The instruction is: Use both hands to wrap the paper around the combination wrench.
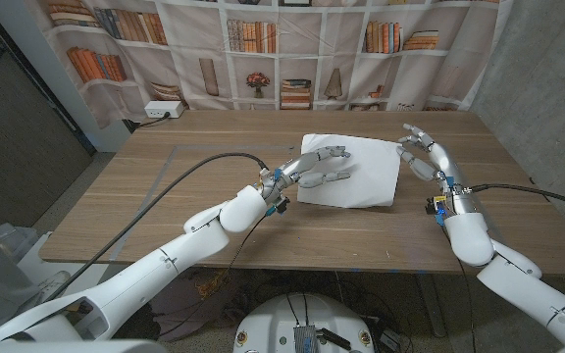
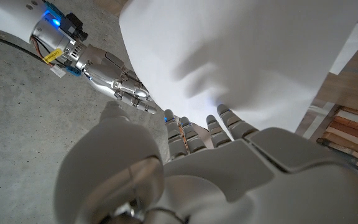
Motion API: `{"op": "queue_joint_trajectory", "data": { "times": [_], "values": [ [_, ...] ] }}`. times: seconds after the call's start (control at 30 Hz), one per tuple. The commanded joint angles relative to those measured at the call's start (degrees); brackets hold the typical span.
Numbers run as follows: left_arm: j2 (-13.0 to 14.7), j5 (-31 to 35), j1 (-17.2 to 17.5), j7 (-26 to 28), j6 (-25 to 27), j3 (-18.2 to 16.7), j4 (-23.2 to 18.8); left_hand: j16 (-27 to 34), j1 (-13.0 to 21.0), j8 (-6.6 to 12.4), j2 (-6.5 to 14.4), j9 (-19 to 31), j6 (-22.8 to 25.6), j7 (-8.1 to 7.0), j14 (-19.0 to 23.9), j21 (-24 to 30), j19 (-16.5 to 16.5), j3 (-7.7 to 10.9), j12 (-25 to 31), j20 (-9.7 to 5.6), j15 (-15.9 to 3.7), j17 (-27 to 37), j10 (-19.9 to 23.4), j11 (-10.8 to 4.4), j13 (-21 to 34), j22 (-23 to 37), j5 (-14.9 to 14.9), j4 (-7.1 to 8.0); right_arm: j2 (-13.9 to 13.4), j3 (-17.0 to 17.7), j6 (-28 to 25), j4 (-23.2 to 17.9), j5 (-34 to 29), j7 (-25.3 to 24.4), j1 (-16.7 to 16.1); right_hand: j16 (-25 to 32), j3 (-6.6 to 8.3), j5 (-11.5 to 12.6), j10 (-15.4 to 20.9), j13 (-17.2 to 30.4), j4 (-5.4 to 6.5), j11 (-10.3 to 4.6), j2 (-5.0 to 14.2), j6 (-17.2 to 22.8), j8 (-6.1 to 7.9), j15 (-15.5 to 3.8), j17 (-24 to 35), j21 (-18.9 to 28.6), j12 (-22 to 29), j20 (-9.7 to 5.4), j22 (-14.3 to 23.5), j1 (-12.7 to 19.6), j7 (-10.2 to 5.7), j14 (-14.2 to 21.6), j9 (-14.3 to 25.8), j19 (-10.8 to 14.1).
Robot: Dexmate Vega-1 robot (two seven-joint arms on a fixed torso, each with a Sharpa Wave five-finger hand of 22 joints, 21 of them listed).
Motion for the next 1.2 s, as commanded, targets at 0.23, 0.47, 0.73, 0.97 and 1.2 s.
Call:
{"op": "queue_joint_trajectory", "data": {
  "times": [0.23,0.47,0.73,0.97,1.2],
  "values": [
    [0.86,-2.53,-0.63,-3.58,2.69,0.54,0.2,0.1,-0.26,0.28,-0.1,0.21,0.51,0.14,1.19,0.25,1.08,-0.38,-0.03,0.61,-4.95,0.16,0.09,0.11,0.3,0.28,0.21,0.39,1.41,4.28,4.07,-1.87,0.54,2.17,-2.9,-0.23,-0.12,0.25,-1.26,-0.81,0.13,0.38,0.24,-0.63,0.32,-8.01,-0.09,-0.46,-1.22,-2.49,0.05,-0.96,-0.36,-0.79,0.19,-0.51],
    [1.24,-3.06,-0.24,-3.64,3.91,0.49,0.08,0.07,-0.43,0.17,-0.01,0.21,0.34,0.23,1.37,0.18,1.11,-0.48,-0.07,0.89,-4.92,0.16,0.01,0.29,0.31,0.29,0.21,0.52,2.76,6.77,6.43,-2.77,0.66,2.09,-4.34,-0.19,-0.44,0.21,-1.64,-1.51,0.79,0.31,0.44,-0.9,0.37,-8.05,-0.08,-0.59,-1.97,-2.81,0.05,-2.16,-0.65,-1.06,0.18,-0.83],
    [2.02,-4.65,-0.96,-5.89,7.31,0.48,0.24,-1.01,-1.08,0.11,-0.02,0.21,0.78,1.05,-0.63,-0.34,0.54,-1.0,-1.2,1.33,-4.42,0.03,-2.64,1.48,0.04,0.27,0.19,0.92,3.81,9.19,7.18,-4.1,1.63,4.03,-6.84,-0.12,-0.66,0.18,-1.47,-2.07,1.34,0.55,0.5,-0.96,0.47,-7.78,-0.13,-0.59,-2.38,-2.66,0.05,-3.17,-0.57,-1.01,0.17,-0.81],
    [1.89,-6.45,-2.01,-7.21,8.89,0.86,2.27,-1.17,-1.47,0.06,0.03,0.19,1.0,1.53,-0.99,-0.51,0.39,-1.24,-1.43,1.25,-4.25,-0.02,-3.22,1.96,-0.16,0.24,0.17,1.16,4.85,10.6,7.74,-4.6,1.97,5.52,-8.18,-0.09,-0.76,0.17,-1.29,-2.54,1.89,0.7,0.74,-0.98,0.56,-7.55,-0.13,-0.61,-2.71,-2.47,0.06,-4.05,-0.43,-1.07,0.17,-0.88],
    [1.87,-7.37,-2.3,-7.51,10.24,1.38,2.83,-1.22,-1.89,-0.36,0.14,0.18,0.35,1.24,-1.15,-0.64,0.28,-1.47,-1.46,2.43,-4.08,-0.06,-3.35,1.88,-0.35,0.24,0.15,1.44,5.65,11.57,8.03,-4.69,2.5,7.16,-8.81,-0.09,-0.74,0.18,-1.28,-2.84,2.11,0.79,0.85,-1.0,0.61,-7.44,-0.17,-0.62,-2.95,-2.42,0.06,-4.44,-0.35,-1.09,0.16,-0.89]
  ]
}}
